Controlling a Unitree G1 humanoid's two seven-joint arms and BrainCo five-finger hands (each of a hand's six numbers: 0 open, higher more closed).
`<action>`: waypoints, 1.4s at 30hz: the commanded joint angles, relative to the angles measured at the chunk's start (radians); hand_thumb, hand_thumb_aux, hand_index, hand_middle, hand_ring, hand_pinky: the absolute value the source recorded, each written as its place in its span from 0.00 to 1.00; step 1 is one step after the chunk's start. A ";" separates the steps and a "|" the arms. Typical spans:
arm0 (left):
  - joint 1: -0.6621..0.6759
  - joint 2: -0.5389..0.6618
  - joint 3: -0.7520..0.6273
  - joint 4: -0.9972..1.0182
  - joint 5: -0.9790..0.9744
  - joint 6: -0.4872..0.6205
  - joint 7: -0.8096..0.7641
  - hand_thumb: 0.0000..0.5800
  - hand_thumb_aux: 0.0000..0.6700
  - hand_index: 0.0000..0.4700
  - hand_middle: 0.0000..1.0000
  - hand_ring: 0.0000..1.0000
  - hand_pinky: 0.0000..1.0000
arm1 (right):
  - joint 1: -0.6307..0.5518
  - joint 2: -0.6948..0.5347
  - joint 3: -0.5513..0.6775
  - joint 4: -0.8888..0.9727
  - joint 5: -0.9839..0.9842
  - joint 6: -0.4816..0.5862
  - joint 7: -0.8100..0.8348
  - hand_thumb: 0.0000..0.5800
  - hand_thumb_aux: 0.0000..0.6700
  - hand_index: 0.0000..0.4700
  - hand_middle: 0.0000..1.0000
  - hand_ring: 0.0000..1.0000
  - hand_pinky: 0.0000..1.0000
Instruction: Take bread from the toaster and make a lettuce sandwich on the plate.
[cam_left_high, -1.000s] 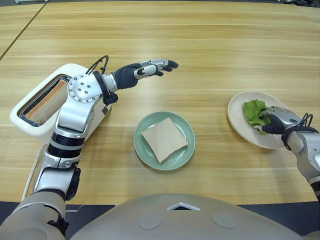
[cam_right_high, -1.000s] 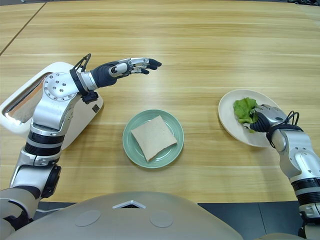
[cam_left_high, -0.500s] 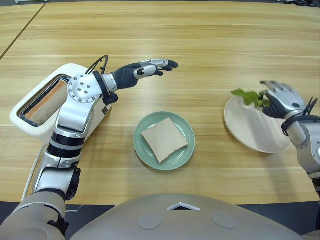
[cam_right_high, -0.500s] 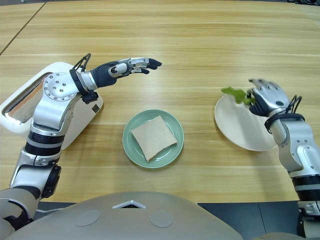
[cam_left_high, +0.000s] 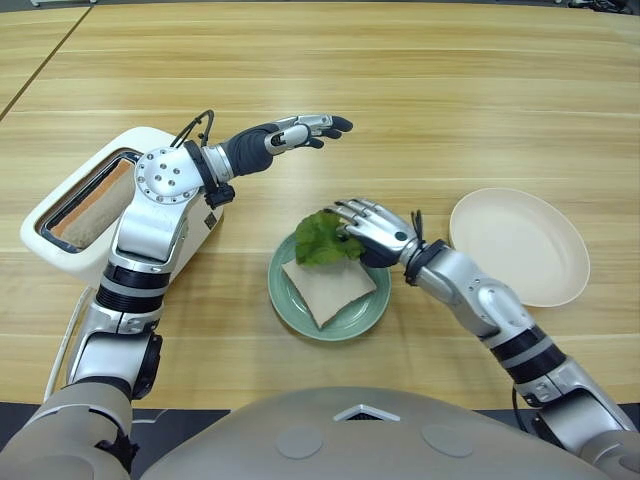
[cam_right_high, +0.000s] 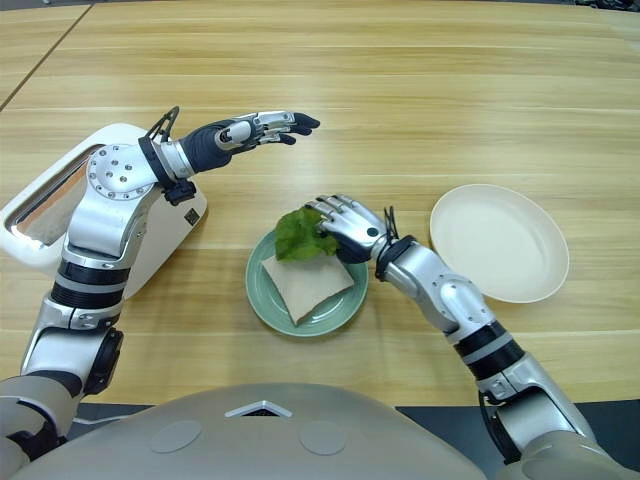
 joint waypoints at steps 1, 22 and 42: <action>-0.011 0.000 0.001 0.024 -0.007 -0.006 0.002 0.00 0.00 0.00 0.00 0.00 0.00 | 0.021 0.000 0.011 -0.029 0.007 -0.018 0.016 1.00 1.00 1.00 0.00 0.00 0.00; -0.039 -0.005 -0.007 0.104 -0.002 -0.046 -0.003 0.00 0.00 0.00 0.00 0.00 0.00 | 0.145 -0.088 -0.034 -0.230 0.026 -0.109 0.159 1.00 1.00 1.00 0.00 0.00 0.00; -0.066 0.015 0.020 0.158 0.001 -0.092 -0.008 0.00 0.00 0.00 0.00 0.00 0.00 | 0.209 -0.150 -0.334 -0.413 0.103 -0.107 0.104 0.00 0.00 0.00 0.00 0.00 0.00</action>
